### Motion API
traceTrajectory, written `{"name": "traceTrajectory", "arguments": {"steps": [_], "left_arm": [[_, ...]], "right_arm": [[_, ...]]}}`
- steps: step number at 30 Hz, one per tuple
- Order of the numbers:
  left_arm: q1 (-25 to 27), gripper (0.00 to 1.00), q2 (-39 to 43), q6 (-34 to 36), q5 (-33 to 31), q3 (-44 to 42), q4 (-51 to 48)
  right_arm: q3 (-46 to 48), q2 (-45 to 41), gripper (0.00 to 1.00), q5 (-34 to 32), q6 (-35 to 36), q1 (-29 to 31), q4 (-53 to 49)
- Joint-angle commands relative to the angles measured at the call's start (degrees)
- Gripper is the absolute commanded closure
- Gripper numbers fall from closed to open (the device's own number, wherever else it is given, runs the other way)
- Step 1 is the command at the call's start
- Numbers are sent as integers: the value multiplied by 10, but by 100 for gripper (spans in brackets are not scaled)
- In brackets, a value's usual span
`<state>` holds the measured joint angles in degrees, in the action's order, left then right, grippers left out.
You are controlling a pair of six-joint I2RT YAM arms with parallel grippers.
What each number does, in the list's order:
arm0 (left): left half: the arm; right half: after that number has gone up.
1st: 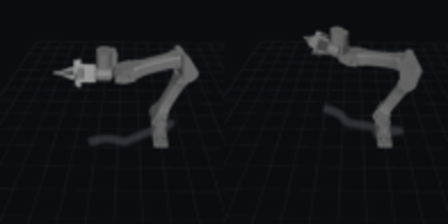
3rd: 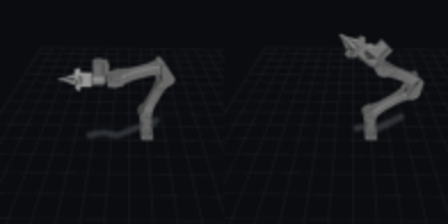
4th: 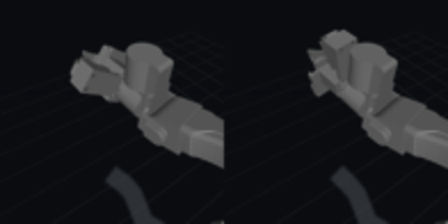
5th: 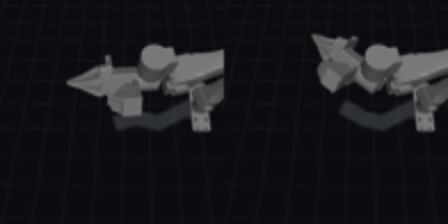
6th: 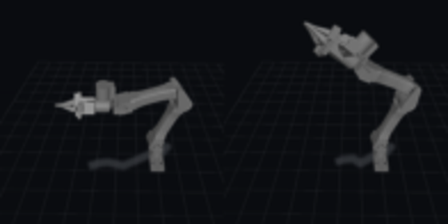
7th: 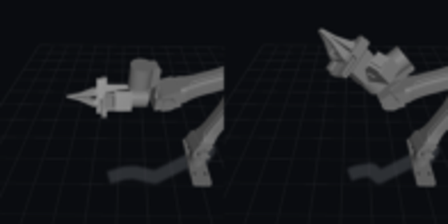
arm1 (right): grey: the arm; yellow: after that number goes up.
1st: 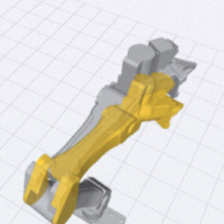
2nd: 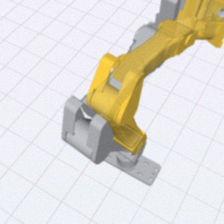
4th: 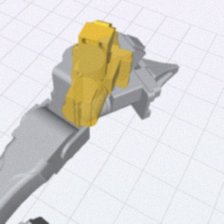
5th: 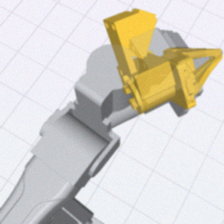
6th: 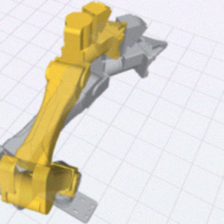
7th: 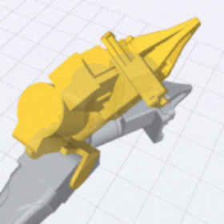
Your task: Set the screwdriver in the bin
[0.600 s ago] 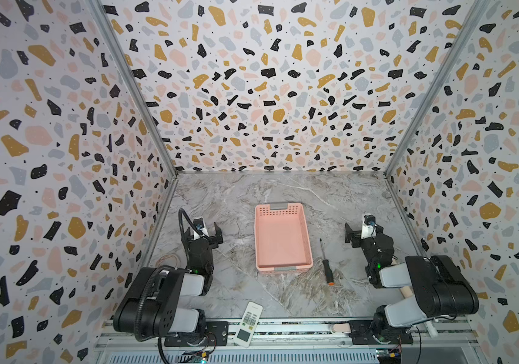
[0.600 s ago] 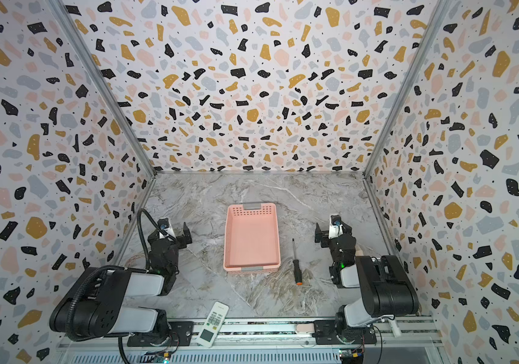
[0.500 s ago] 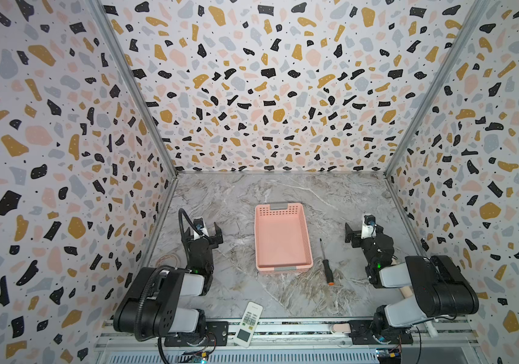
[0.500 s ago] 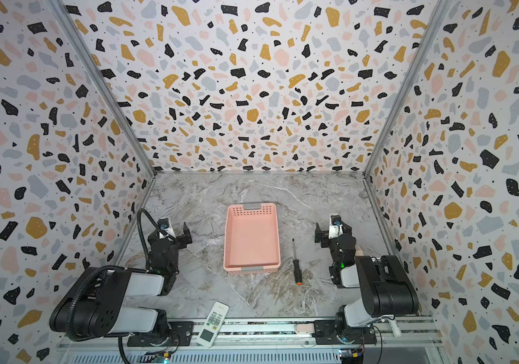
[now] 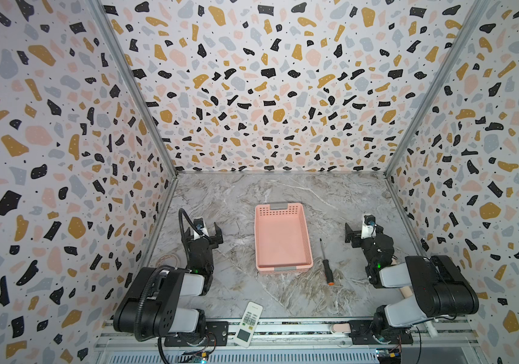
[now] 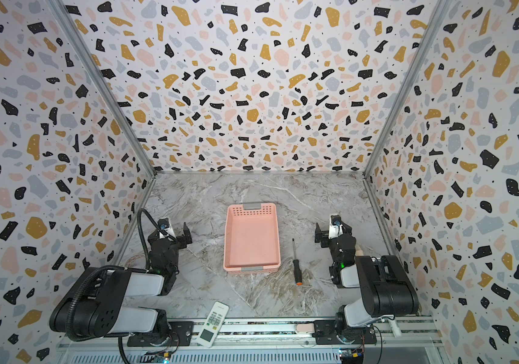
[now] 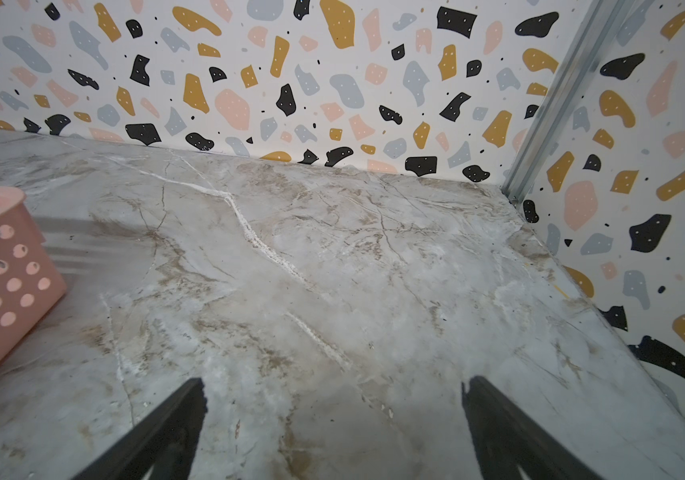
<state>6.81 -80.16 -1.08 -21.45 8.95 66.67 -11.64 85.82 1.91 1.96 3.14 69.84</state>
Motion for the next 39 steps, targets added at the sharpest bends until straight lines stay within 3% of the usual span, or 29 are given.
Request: {"name": "traceTrajectory", "arguments": {"steps": [1,16,19,22,24,25,28,29,32,35,39], "left_arm": [[-3,0,-1,1,4,9,15],[-7,0,15,-10,-15,14,7],[-6,0,87,5,21,98,-198],[-6,0,153,-5,46,188,-295],[-6,0,190,-15,72,242,-325],[-6,0,202,-37,69,273,-342],[-6,0,211,-135,6,365,-411],[-6,0,211,-134,15,390,-437],[-6,1,211,-65,120,428,-474],[-6,1,208,-89,138,421,-469],[-6,0,153,-94,245,438,-517]], "right_arm": [[-13,-5,1,-4,-5,3,-4],[-12,-5,1,-5,-6,2,-2],[-14,-4,1,5,-10,-3,-4],[-4,-12,1,4,-9,-2,10],[-19,-48,1,2,-12,-2,-55],[-50,-79,1,-3,-18,-3,-143],[-140,-147,1,11,-32,-3,-322],[-159,-170,1,31,-31,-2,-360],[-192,-236,1,44,-56,20,-431],[-218,-285,1,-18,-98,61,-511],[-272,-313,1,-61,-119,94,-652]]}}
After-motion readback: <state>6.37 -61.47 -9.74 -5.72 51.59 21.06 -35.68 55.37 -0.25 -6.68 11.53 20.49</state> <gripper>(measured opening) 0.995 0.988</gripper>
